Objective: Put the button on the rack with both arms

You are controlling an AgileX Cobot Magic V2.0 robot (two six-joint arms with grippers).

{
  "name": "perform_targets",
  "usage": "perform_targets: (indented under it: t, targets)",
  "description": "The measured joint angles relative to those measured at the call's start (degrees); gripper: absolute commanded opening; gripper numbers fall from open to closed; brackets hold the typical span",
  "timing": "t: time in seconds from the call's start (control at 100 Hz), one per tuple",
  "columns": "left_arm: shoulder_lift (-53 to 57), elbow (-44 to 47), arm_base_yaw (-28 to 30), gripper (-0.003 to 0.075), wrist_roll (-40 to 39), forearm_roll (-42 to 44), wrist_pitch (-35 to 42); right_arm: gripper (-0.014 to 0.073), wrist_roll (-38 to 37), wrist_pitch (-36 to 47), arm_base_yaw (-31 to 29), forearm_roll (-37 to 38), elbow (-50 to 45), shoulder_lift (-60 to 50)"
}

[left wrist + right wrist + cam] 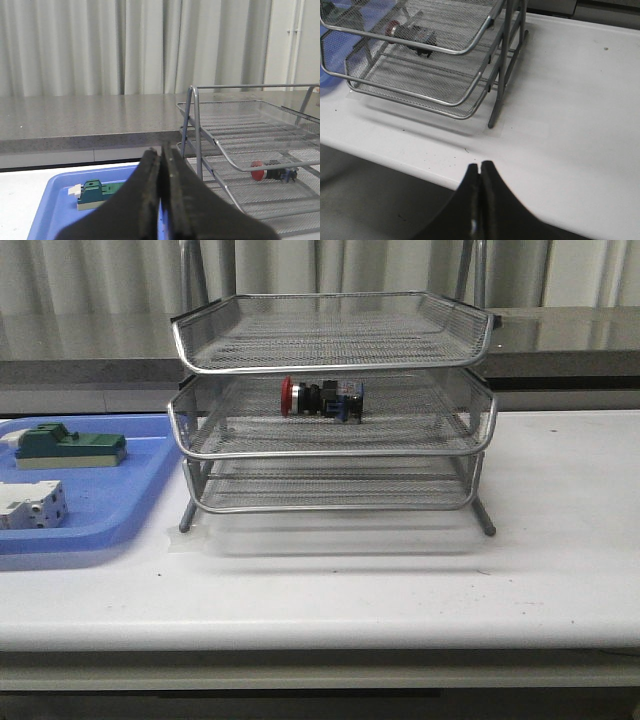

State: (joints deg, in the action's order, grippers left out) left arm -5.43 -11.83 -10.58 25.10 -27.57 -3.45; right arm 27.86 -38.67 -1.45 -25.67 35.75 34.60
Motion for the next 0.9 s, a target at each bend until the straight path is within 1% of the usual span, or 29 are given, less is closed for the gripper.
perform_targets:
  t: [0.19, 0.35, 0.56, 0.7, 0.82, 0.9]
  targets:
    - [0.0, 0.0, 0.0, -0.002, 0.0, 0.0, 0.0, -0.006, -1.11, 2.81, 0.0, 0.37, -3.36, -1.23]
    - [0.0, 0.0, 0.0, -0.002, 0.0, 0.0, 0.0, -0.006, -4.87, 6.33, 1.13, 3.83, -7.18, -5.83]
    - [0.0, 0.0, 0.0, -0.002, 0.0, 0.0, 0.0, -0.006, -11.92, 12.13, 2.65, 9.45, -13.6, -14.11]
    - [0.0, 0.0, 0.0, -0.002, 0.0, 0.0, 0.0, -0.006, -18.25, 15.53, 2.69, 13.58, -18.37, -20.22]
    - [0.0, 0.0, 0.0, -0.002, 0.0, 0.0, 0.0, -0.006, -23.2, 17.43, 2.9, 17.1, -22.5, -24.84]
    - [0.0, 0.0, 0.0, -0.002, 0.0, 0.0, 0.0, -0.006, -24.94, 18.31, 2.83, 18.44, -24.67, -27.58]
